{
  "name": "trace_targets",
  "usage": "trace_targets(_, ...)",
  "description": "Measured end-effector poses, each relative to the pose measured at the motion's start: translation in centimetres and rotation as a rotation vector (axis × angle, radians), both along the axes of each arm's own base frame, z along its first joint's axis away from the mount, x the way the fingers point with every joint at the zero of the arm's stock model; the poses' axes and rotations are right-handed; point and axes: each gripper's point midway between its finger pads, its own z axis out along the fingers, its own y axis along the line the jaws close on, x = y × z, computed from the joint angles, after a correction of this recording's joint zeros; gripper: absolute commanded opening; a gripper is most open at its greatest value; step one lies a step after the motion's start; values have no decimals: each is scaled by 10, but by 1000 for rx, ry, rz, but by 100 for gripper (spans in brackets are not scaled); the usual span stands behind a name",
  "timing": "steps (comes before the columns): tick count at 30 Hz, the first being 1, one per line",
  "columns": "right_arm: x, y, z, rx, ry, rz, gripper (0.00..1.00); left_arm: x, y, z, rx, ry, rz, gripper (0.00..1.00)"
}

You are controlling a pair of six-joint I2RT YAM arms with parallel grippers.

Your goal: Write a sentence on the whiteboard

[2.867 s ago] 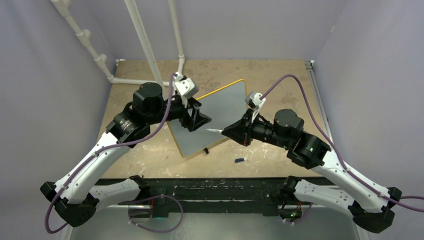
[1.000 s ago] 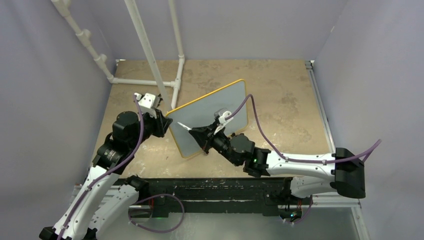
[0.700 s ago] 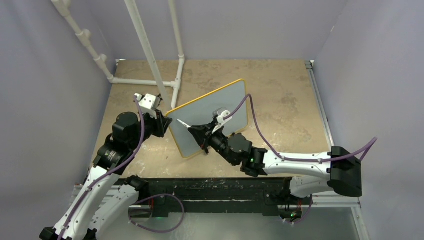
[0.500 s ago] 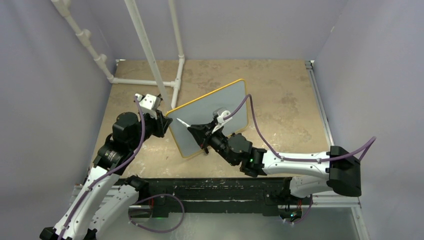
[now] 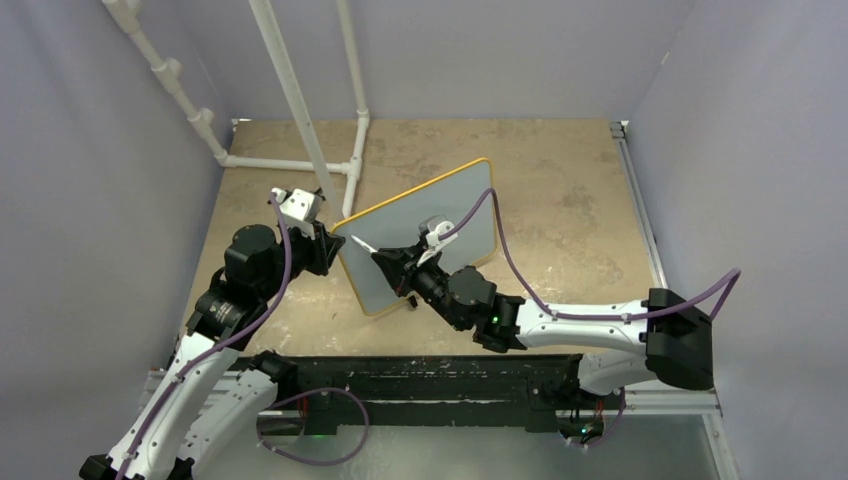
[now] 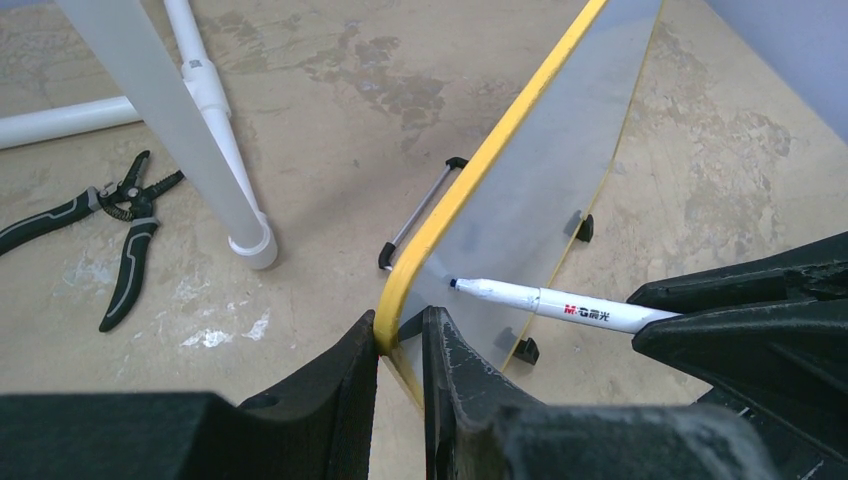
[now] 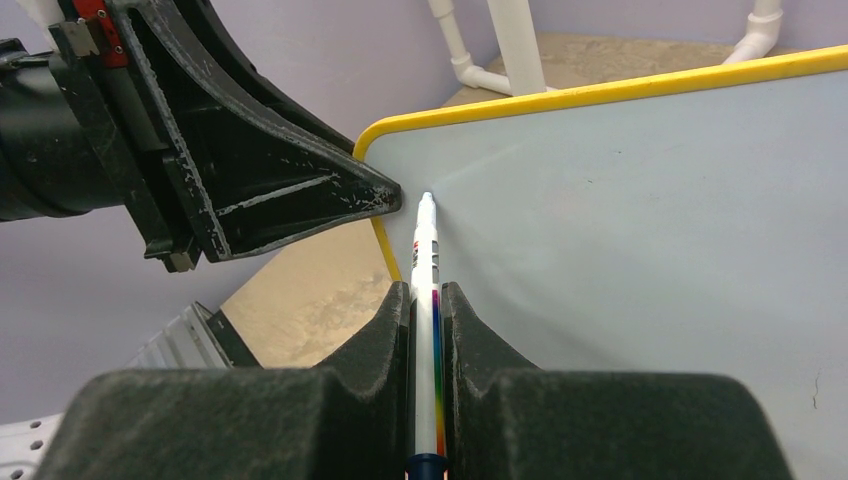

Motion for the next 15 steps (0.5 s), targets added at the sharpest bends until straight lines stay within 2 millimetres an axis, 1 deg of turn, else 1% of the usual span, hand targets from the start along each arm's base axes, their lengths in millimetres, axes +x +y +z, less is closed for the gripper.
trace_targets(9,1,4,1,-1,0,0,0,0,0,0,4,-4,-5,0)
trace_targets(15,2,4,1,2,7,-22,0,0,0,0,6,-5,-7,0)
